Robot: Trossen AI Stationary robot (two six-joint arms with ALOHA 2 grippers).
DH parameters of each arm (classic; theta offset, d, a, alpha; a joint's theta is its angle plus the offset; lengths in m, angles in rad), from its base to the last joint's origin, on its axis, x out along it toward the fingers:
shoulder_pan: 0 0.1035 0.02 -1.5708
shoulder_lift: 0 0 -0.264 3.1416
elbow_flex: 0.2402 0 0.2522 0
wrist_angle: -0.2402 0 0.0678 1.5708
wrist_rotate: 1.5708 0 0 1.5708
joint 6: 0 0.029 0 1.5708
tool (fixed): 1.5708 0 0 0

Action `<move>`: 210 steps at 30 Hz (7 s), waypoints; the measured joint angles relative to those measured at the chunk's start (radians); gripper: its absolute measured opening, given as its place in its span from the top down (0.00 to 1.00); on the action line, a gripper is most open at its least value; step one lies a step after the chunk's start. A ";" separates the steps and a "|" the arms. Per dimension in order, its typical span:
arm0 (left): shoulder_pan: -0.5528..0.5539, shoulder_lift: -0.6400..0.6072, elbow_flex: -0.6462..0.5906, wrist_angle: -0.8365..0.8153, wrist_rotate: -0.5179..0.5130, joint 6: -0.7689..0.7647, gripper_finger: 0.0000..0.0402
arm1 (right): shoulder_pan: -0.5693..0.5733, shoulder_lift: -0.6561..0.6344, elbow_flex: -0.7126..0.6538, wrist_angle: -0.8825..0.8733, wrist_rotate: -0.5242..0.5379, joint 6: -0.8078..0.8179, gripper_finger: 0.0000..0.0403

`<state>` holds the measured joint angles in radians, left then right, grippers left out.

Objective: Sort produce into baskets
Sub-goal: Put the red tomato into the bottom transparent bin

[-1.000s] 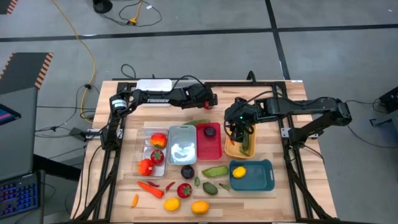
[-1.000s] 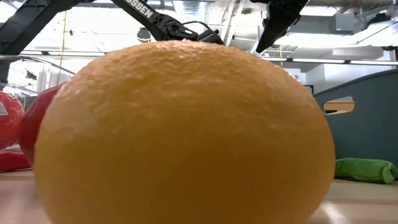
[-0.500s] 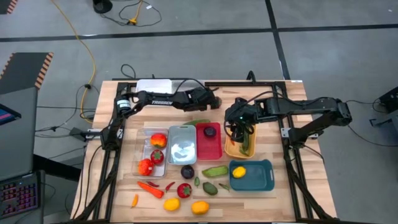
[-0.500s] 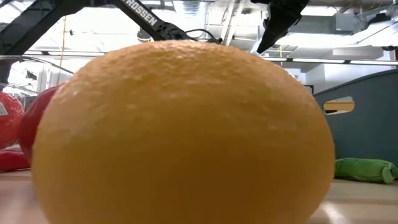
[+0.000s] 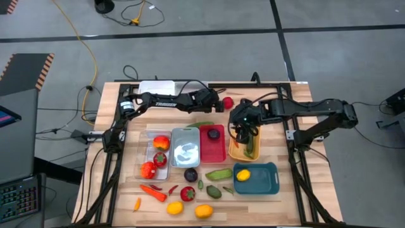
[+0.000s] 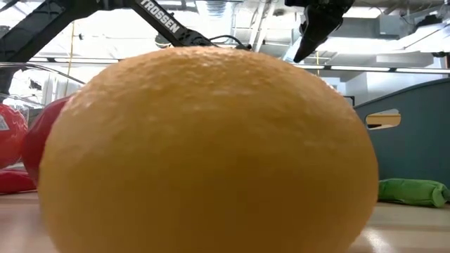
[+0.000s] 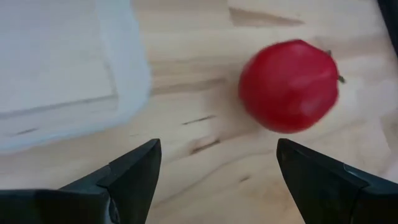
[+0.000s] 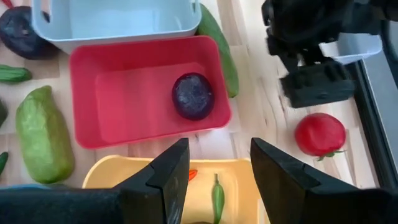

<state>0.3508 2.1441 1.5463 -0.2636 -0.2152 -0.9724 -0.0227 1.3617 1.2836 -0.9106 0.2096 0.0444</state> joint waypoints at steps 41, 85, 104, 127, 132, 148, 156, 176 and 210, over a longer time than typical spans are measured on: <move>-0.003 0.001 0.234 -0.325 0.079 1.177 0.24 | -0.226 -0.027 0.000 -0.083 -0.005 -0.052 0.51; 0.032 0.082 0.242 -0.233 0.148 1.329 0.24 | -0.226 -0.027 0.000 -0.076 -0.003 -0.052 0.51; 0.041 0.082 0.242 -0.225 0.193 1.307 0.24 | -0.226 -0.027 0.000 -0.076 -0.003 -0.052 0.51; 0.050 0.160 0.244 -0.158 0.146 1.305 0.24 | -0.226 -0.027 0.000 -0.080 -0.004 -0.052 0.51; 0.048 0.185 0.241 -0.159 0.122 1.342 0.24 | -0.227 -0.027 0.000 -0.081 -0.004 -0.053 0.51; 0.047 0.183 0.295 -0.188 0.099 1.327 0.37 | -0.227 -0.027 0.000 -0.080 -0.003 -0.053 0.51; 0.042 0.182 0.551 -0.572 0.107 1.319 0.35 | -0.227 -0.027 0.000 -0.080 -0.003 -0.053 0.51; -0.061 -0.019 0.712 -1.307 0.186 1.058 0.35 | -0.226 -0.027 0.000 -0.085 -0.005 -0.052 0.51; -0.396 -0.928 -0.582 -0.999 0.210 0.383 0.34 | -0.226 -0.027 0.000 -0.105 -0.011 0.009 0.51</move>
<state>-0.0452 1.2159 0.9642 -1.2628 -0.0055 -0.5896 -0.2485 1.3350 1.2839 -1.0161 0.1986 0.0530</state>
